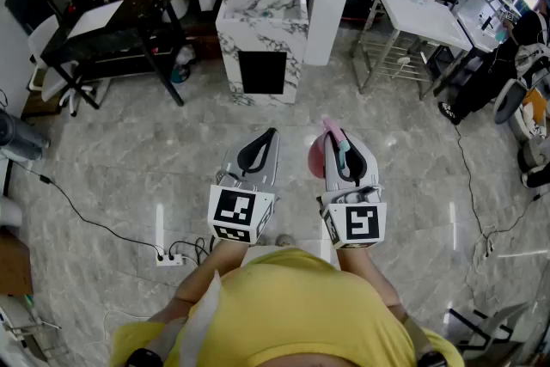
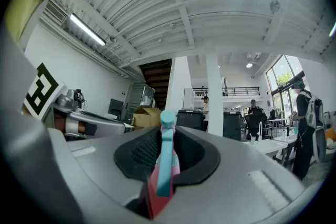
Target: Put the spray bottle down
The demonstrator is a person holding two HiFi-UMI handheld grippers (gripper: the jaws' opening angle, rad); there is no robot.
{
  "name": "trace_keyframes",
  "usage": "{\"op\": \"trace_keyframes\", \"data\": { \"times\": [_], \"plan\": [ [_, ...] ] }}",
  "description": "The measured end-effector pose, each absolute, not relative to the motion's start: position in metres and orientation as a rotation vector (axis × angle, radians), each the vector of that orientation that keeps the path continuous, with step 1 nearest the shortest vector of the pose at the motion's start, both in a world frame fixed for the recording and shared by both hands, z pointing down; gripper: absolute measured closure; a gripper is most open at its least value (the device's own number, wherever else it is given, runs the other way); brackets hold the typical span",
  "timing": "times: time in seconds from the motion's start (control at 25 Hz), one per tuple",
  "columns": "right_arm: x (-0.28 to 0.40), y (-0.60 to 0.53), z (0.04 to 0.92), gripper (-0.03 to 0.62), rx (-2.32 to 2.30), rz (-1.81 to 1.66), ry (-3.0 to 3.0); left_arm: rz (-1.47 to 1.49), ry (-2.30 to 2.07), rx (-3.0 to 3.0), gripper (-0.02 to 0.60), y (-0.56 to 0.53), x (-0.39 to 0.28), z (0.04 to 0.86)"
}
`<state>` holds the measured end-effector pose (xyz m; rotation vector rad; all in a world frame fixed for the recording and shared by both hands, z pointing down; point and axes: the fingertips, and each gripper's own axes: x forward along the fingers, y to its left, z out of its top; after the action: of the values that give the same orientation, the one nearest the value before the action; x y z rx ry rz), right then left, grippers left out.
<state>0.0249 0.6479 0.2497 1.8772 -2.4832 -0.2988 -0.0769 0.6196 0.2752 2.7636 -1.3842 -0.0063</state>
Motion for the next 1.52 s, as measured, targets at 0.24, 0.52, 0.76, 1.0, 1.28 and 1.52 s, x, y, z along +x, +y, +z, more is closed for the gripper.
{"op": "trace_keyframes", "data": {
  "times": [0.24, 0.52, 0.76, 1.0, 1.28, 1.52],
  "plan": [
    [0.044, 0.652, 0.255, 0.530, 1.885, -0.300, -2.521, -0.010, -1.413, 2.744, 0.584, 0.628, -0.060, 0.285],
    [0.057, 0.638, 0.268, 0.530, 1.878, -0.277, -2.551, -0.006, -1.451, 2.719, 0.584, 0.613, -0.058, 0.295],
    [0.059, 0.588, 0.277, 0.530, 1.883, -0.246, -2.558, -0.024, -1.452, 2.705, 0.584, 0.566, -0.059, 0.302],
    [0.057, 0.505, 0.276, 0.530, 1.881, -0.249, -2.544, 0.003, -1.402, 2.735, 0.584, 0.490, -0.053, 0.301],
    [0.053, 0.399, 0.265, 0.530, 1.912, -0.265, -2.521, -0.020, -1.360, 2.767, 0.584, 0.384, -0.056, 0.290],
    [0.044, 0.324, 0.265, 0.530, 1.949, -0.281, -2.492, -0.024, -1.281, 2.805, 0.584, 0.309, -0.056, 0.297]
  ]
}}
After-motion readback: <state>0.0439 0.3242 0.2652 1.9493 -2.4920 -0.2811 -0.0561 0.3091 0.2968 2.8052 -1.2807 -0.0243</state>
